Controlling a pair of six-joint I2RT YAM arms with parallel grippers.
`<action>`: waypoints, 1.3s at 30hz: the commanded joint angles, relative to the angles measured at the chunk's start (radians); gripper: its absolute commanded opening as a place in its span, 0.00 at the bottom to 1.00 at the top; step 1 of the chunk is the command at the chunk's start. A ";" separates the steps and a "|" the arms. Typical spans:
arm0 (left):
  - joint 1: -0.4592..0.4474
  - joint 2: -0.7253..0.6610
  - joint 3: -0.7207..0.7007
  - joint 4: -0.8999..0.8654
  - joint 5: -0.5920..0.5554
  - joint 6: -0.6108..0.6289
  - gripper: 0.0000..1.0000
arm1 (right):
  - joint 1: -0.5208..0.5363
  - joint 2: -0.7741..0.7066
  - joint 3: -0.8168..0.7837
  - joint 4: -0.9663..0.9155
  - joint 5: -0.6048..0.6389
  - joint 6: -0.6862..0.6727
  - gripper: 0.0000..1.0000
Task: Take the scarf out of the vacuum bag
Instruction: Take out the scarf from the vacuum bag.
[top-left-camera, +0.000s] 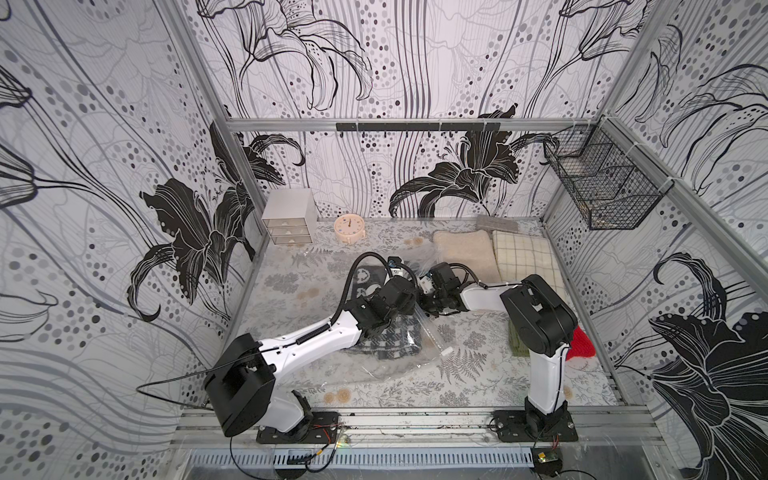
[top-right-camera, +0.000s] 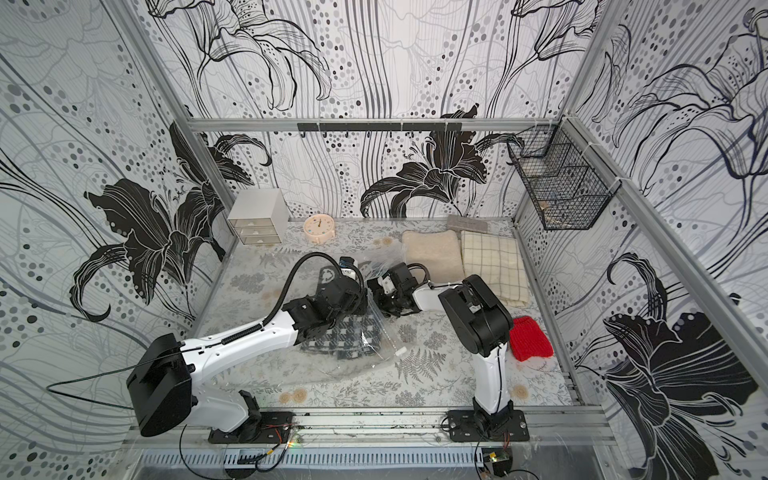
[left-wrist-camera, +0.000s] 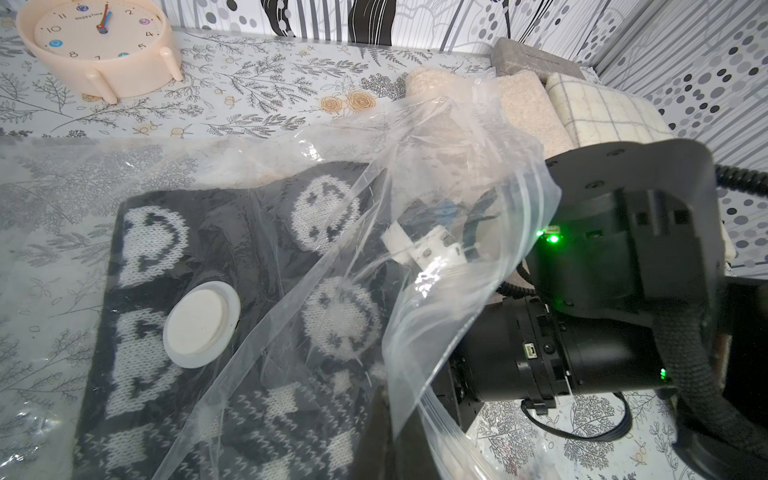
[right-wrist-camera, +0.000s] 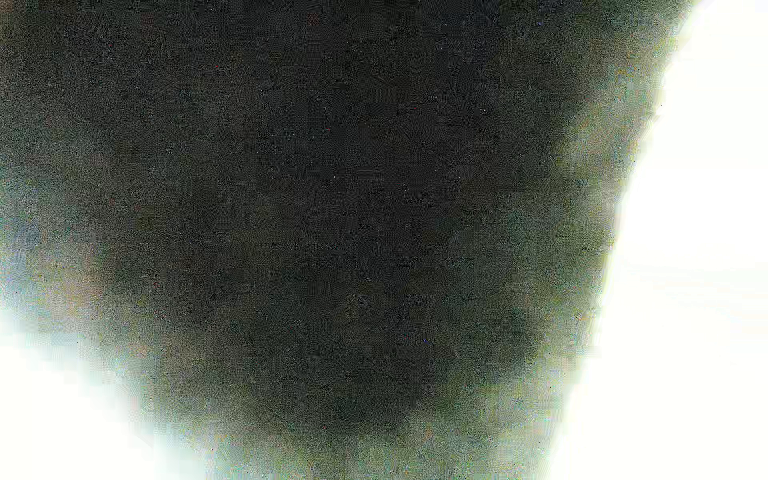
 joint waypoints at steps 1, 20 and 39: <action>0.005 -0.019 -0.005 0.026 0.000 -0.010 0.00 | 0.022 0.065 0.018 -0.047 0.123 0.033 0.00; 0.004 -0.004 -0.013 0.035 -0.006 -0.013 0.00 | -0.012 -0.072 -0.049 -0.120 0.103 -0.086 0.00; 0.004 0.004 -0.003 0.030 -0.015 -0.009 0.00 | -0.035 -0.181 -0.085 -0.106 0.012 -0.132 0.00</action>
